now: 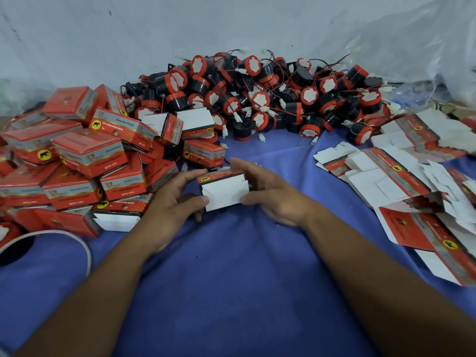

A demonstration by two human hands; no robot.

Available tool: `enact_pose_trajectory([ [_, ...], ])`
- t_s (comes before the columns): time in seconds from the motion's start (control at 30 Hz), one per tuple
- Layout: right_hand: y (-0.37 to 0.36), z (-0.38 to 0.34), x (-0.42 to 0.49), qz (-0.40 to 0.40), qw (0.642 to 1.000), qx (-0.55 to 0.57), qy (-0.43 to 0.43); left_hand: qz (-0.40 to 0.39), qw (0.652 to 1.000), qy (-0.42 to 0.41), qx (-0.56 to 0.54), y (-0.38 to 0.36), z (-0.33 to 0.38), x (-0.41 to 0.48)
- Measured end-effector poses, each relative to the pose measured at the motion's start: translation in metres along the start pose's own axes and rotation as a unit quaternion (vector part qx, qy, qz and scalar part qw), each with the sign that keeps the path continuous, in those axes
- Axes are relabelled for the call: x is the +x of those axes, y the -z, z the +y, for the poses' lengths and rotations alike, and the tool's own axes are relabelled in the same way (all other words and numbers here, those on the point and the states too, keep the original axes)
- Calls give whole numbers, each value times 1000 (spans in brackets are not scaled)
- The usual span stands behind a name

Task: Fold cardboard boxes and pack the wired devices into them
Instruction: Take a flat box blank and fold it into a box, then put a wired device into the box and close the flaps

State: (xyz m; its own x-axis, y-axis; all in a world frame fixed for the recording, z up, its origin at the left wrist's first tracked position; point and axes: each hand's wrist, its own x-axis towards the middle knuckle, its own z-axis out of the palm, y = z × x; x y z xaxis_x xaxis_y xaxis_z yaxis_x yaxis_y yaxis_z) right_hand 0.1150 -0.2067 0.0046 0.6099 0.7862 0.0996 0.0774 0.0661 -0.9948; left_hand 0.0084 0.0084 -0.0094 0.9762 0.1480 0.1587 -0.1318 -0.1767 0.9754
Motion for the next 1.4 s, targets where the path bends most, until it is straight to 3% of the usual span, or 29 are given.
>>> enact_pose_trajectory([
  [0.13, 9, 4, 1, -20, 999, 39, 7, -4, 998, 0, -60, 0, -1, 1],
  [0.23, 11, 4, 1, -24, 999, 28, 5, 11, 1000, -3, -28, 0, 1, -1],
  [0.37, 23, -3, -1, 19, 980, -198, -3, 25, 995, -23, 99, -2, 8, -4],
  [0.47, 26, -4, -1, 56, 939, -339, 29, 84, 951, -87, 286, -11, 13, -6],
  [0.53, 21, -2, 0, 78, 912, -396, 68, 104, 920, -128, 355, -20, 12, -8],
  [0.63, 15, -1, 5, 116, 886, -438, 101, 137, 903, -137, 383, -25, 13, -6],
  [0.7, 12, 0, 9, 130, 873, -461, 94, 139, 904, -128, 382, -27, 13, -5],
  [0.87, 9, 8, 13, 149, 855, -486, 99, 58, 957, -106, 264, -32, 15, -11],
  [0.93, 10, 10, 13, 141, 864, -472, 103, 45, 958, -98, 264, -33, 15, -11],
  [1.07, 15, 10, 6, 68, 930, -349, 94, 89, 943, -64, 314, -31, 17, -10],
  [1.13, 19, 6, 5, 113, 974, -191, 49, 91, 931, -109, 335, -28, 17, -9],
  [1.17, 24, 7, 8, 164, 978, -129, 32, 89, 930, -127, 332, -28, 17, -10],
  [1.2, 27, 5, 13, 216, 967, -131, 25, 86, 929, -143, 330, -28, 18, -10],
  [1.27, 35, 4, 30, 279, 923, -264, 21, 81, 925, -169, 330, -28, 18, -11],
  [1.33, 39, 6, 50, 257, 875, -410, -23, 87, 926, -182, 320, -27, 17, -12],
  [1.4, 42, 11, 73, 179, 820, -539, -75, 104, 932, -180, 296, -25, 17, -13],
])
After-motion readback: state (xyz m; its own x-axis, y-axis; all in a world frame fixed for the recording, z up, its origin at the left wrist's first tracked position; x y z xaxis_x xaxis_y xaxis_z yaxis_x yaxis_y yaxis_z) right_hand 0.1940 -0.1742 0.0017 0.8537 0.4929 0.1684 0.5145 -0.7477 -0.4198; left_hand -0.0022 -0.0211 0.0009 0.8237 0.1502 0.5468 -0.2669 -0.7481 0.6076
